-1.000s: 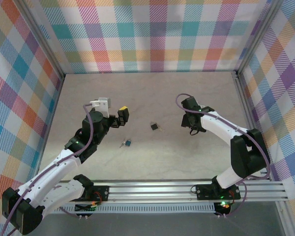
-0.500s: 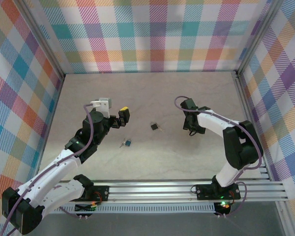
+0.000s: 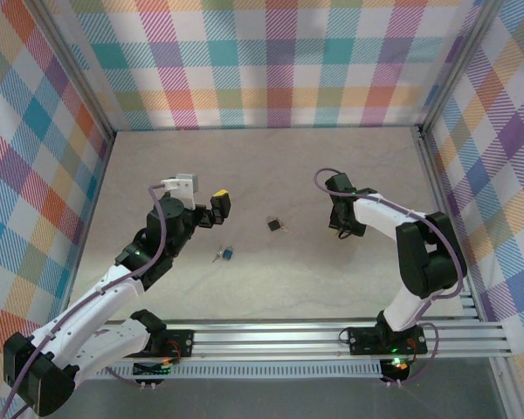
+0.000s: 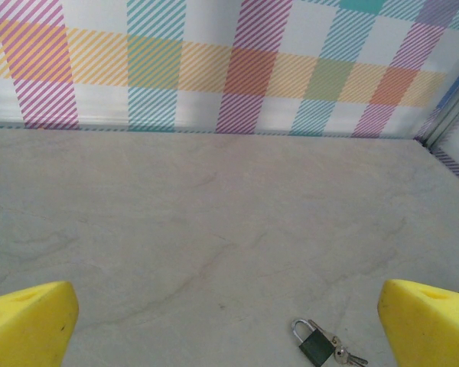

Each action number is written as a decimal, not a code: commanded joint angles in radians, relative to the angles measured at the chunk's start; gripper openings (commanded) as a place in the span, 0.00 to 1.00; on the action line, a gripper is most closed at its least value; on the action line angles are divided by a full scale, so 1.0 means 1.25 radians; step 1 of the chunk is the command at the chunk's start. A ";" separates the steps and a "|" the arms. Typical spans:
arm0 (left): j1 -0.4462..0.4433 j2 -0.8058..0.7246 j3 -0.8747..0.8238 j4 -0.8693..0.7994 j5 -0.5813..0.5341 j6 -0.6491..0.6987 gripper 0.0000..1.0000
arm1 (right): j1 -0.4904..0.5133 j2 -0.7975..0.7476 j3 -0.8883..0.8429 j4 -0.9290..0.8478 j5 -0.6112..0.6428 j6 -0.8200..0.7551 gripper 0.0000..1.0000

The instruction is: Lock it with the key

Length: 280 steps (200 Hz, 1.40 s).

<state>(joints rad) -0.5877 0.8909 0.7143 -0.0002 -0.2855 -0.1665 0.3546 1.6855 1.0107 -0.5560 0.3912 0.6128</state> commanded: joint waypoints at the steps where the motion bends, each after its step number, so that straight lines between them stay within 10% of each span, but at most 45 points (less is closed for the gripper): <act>1: -0.007 0.002 0.006 0.000 0.001 0.008 1.00 | -0.011 0.029 0.020 0.004 -0.023 -0.005 0.53; 280: -0.008 0.005 0.005 -0.001 0.000 0.012 1.00 | -0.042 0.098 0.036 0.022 -0.068 -0.009 0.38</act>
<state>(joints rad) -0.5880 0.8955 0.7143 -0.0002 -0.2855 -0.1661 0.3122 1.7798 1.0496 -0.5068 0.3275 0.6128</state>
